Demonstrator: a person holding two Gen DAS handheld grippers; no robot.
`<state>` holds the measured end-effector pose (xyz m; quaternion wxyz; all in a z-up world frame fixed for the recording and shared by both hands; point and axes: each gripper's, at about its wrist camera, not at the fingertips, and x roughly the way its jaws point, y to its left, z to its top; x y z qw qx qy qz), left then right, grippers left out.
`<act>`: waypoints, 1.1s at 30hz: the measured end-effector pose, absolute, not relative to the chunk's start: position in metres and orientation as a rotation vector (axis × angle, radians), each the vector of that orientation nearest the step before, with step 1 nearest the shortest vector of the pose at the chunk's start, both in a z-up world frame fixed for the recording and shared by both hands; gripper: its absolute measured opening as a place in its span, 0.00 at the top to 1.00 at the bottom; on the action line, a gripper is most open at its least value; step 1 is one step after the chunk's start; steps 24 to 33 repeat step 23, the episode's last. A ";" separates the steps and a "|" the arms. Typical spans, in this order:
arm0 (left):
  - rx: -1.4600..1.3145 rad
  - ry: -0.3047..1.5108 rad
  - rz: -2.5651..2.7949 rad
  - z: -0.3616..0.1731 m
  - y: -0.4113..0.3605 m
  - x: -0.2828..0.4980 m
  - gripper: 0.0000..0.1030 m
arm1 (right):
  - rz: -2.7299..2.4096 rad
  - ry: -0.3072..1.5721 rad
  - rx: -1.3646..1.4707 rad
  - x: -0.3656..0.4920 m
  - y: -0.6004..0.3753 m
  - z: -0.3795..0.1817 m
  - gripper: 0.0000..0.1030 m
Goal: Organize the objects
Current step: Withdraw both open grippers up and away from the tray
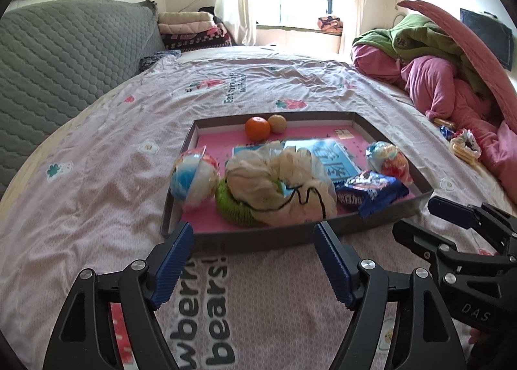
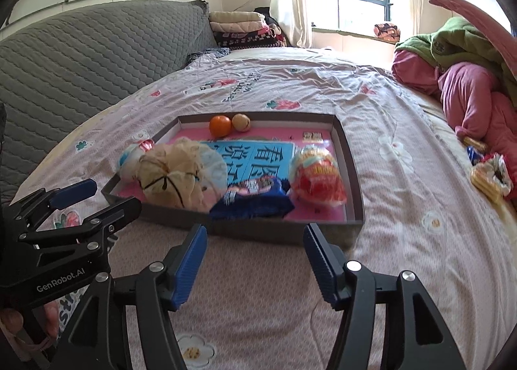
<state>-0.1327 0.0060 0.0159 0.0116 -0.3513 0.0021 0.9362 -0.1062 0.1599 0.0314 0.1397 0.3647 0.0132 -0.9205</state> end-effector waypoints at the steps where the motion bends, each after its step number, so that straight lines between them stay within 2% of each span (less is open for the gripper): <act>1: -1.103 0.000 2.920 0.014 0.005 -0.131 0.24 | -2.658 0.039 1.060 -0.104 0.160 0.030 0.39; 6: -1.131 -0.029 2.922 0.006 0.004 -0.122 0.24 | -2.663 0.048 1.074 -0.094 0.158 0.023 0.35; 15: -1.217 -0.033 2.933 -0.012 0.003 -0.121 0.24 | -2.656 0.067 1.117 -0.092 0.156 0.010 0.34; 33: -1.192 -0.061 2.936 -0.014 0.000 -0.119 0.24 | -2.650 0.073 1.140 -0.094 0.157 0.003 0.34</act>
